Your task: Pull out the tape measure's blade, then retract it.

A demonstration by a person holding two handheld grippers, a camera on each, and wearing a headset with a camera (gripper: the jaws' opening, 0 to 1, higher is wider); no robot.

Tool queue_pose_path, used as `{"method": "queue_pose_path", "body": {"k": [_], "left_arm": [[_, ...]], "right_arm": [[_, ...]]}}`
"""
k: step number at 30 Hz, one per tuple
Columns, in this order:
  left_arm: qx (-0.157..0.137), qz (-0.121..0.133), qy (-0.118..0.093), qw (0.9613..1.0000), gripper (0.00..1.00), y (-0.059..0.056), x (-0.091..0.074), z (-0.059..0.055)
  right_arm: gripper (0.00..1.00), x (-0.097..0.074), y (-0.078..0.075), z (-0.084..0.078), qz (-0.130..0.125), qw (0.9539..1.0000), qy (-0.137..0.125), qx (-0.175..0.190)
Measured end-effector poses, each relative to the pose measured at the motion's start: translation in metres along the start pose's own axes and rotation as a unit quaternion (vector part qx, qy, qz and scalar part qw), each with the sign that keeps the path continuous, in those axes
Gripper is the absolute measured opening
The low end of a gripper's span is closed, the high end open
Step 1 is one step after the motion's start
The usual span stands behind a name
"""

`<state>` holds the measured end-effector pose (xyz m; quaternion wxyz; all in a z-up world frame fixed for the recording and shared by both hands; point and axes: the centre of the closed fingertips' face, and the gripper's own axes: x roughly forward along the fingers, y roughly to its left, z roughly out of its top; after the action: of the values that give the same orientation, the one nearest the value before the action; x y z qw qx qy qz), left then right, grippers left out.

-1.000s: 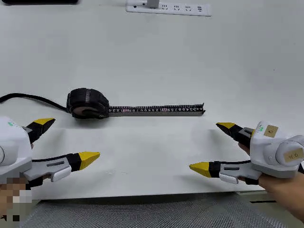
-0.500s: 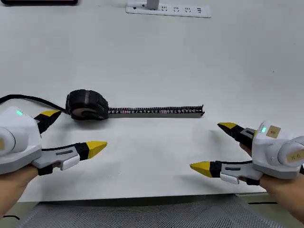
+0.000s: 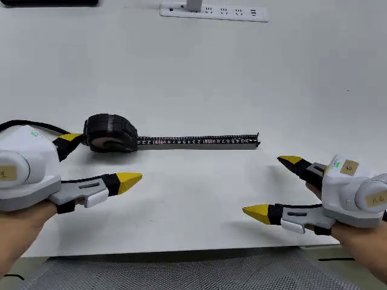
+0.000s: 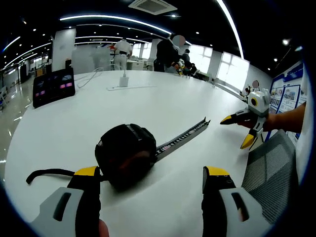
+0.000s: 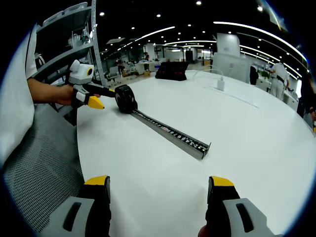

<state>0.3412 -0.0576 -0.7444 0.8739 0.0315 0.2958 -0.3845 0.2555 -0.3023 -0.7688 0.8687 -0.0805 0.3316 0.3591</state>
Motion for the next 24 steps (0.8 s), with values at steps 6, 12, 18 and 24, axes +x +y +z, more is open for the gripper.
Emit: {"method": "queue_pose_path", "body": {"k": [6,12,18,24], "left_arm": [[-0.011,0.018,0.000,0.9998,0.82,0.001,0.005,0.001],[-0.036,0.043,-0.001,0.9984,0.80,0.006,0.009,0.004],[-0.055,0.069,0.002,0.9961,0.78,0.011,0.014,0.006],[-0.082,0.099,-0.005,0.9917,0.78,0.016,0.019,0.010]], "right_arm": [[0.78,0.001,-0.002,0.001,0.000,1.0000,0.001,-0.004],[0.78,0.001,-0.005,0.003,-0.001,1.0000,0.001,-0.009],[0.75,0.002,-0.008,0.004,-0.002,0.9999,0.001,-0.013],[0.70,0.002,-0.013,0.006,0.002,0.9997,0.003,-0.023]]}}
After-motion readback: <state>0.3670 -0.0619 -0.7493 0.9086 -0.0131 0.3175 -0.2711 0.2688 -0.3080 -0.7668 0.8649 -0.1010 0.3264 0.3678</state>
